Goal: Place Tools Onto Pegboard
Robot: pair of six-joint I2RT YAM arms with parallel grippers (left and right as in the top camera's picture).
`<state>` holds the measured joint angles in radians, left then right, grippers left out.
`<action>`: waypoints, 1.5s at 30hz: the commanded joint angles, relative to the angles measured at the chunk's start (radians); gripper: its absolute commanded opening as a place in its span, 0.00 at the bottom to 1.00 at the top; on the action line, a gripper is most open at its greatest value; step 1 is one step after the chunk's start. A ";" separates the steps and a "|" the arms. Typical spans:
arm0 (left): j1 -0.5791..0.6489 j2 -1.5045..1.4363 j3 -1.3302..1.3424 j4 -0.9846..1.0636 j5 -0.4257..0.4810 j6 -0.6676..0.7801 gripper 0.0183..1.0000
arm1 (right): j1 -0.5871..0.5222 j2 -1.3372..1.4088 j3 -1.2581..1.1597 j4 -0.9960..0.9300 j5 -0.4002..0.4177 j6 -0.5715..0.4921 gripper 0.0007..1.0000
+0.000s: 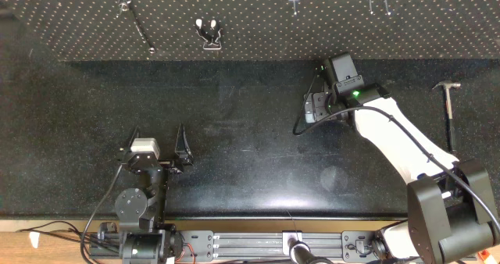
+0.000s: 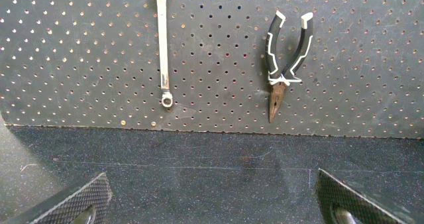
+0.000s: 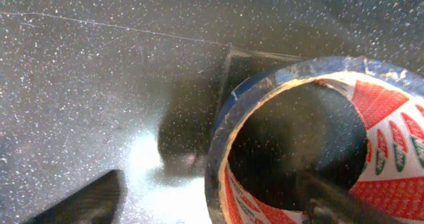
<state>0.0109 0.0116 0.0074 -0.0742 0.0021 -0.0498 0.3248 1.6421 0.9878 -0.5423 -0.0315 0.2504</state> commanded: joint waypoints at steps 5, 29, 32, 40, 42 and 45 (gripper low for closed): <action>0.005 -0.008 -0.002 -0.008 0.010 -0.005 1.00 | 0.004 0.005 0.019 0.002 -0.006 -0.005 0.19; 0.005 -0.008 -0.002 -0.008 0.010 -0.005 1.00 | 0.080 -0.447 0.019 0.365 -0.013 0.024 0.07; 0.005 -0.008 -0.002 -0.008 0.010 -0.005 1.00 | 0.089 -0.445 0.019 0.465 -0.012 -0.016 0.07; 0.005 -0.008 -0.002 -0.008 0.010 -0.005 1.00 | 0.166 -0.274 0.019 0.748 -0.005 -0.100 0.07; 0.005 -0.008 -0.002 -0.008 0.010 -0.005 1.00 | 0.166 -0.238 0.019 0.768 -0.005 -0.107 0.07; 0.005 -0.008 -0.002 -0.008 0.010 -0.005 1.00 | 0.166 -0.151 0.019 0.832 -0.005 -0.107 0.07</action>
<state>0.0109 0.0116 0.0074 -0.0742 0.0021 -0.0498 0.4847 1.4517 0.9932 0.2531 -0.0383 0.1612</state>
